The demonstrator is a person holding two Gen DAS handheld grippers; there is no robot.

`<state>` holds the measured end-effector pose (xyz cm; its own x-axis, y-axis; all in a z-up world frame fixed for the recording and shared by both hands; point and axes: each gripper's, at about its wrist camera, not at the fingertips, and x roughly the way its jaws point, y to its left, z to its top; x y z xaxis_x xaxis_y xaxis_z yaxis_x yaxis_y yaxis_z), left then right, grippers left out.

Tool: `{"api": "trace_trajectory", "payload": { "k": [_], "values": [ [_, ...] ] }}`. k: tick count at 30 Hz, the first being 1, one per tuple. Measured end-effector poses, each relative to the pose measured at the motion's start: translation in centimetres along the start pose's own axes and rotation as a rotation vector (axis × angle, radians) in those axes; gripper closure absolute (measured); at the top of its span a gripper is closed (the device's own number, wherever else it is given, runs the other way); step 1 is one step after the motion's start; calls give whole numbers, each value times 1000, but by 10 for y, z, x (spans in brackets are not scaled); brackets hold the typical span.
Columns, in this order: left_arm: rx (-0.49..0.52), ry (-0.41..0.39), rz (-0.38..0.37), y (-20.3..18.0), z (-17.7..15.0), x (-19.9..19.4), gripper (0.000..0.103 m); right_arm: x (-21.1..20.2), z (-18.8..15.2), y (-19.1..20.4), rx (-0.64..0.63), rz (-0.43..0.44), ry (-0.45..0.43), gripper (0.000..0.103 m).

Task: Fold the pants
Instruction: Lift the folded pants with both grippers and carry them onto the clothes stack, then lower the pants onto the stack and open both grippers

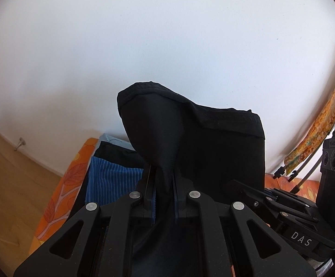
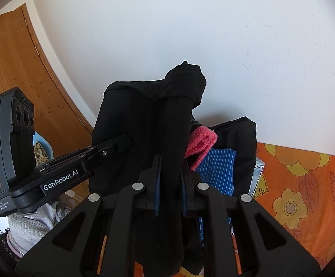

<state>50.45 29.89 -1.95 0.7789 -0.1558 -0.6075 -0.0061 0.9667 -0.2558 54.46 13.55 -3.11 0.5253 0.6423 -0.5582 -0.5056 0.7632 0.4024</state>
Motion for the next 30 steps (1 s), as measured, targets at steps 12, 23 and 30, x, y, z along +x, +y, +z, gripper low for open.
{"api": "trace_trajectory", "payload": {
  "k": [12,23,30],
  "values": [
    [-42,55,70,23,4,48,80,56,0,-56,22,-135,83,75],
    [9,1,128,29,0,-5,80,26,9,-40,-186,-262,-77,49],
    [137,62,49,2,-28,-14,65,71,19,-25,-351,-216,35,49]
  ]
}}
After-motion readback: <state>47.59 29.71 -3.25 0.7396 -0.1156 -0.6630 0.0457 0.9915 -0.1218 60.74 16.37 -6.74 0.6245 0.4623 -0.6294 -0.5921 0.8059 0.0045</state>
